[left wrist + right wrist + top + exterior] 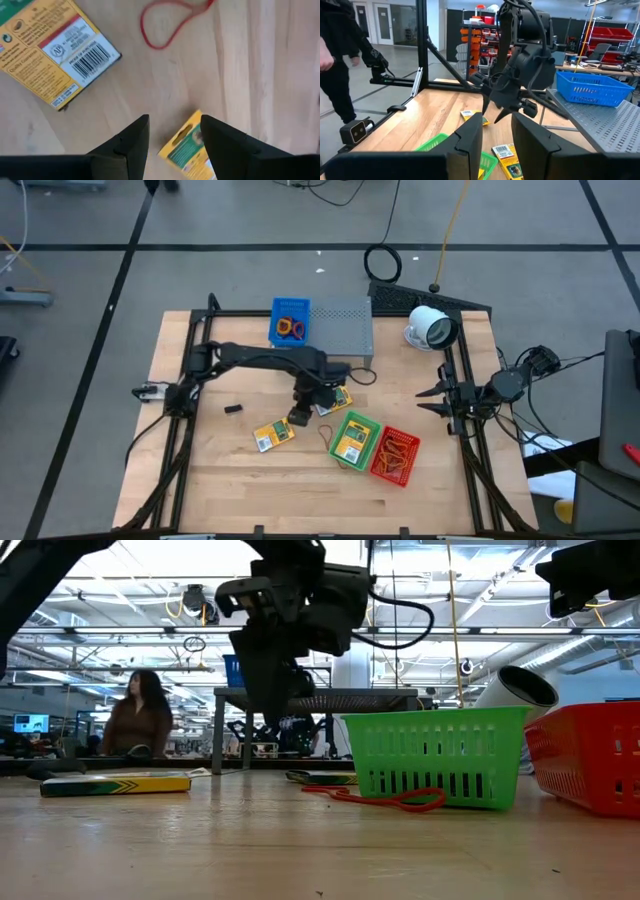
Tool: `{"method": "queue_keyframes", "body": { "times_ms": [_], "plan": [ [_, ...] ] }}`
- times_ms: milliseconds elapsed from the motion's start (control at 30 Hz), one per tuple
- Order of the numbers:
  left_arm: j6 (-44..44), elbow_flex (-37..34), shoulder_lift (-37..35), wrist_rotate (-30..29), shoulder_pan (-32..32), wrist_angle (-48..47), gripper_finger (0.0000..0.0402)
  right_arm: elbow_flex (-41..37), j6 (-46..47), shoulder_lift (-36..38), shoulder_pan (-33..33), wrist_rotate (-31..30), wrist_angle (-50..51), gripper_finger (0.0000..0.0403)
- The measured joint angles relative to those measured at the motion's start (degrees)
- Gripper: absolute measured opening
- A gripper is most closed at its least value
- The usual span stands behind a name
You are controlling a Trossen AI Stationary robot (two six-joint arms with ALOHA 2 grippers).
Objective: Pick & Place Office Desk Supplies
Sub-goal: Put the crayon box into the green bin
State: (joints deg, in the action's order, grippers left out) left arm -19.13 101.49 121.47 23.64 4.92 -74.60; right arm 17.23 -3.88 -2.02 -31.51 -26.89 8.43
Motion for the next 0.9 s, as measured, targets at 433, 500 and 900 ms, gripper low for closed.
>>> {"method": "queue_keyframes", "body": {
  "times_ms": [433, 500, 900],
  "plan": [
    [-8.2, 2.2, 5.4, 0.2, -1.0, -8.8, 0.0186, 0.0, 0.0, 0.0, 0.0, 0.0, 0.0, 0.0096],
    [-8.8, 2.3, 5.8, 0.3, -1.0, -8.4, 0.0186, 0.0, 0.0, 0.0, 0.0, 0.0, 0.0, 0.0095],
    [-10.7, -1.0, 6.8, 1.9, -2.3, -8.2, 0.0186, 0.0, 0.0, 0.0, 0.0, 0.0, 0.0, 0.0094]
  ]
}}
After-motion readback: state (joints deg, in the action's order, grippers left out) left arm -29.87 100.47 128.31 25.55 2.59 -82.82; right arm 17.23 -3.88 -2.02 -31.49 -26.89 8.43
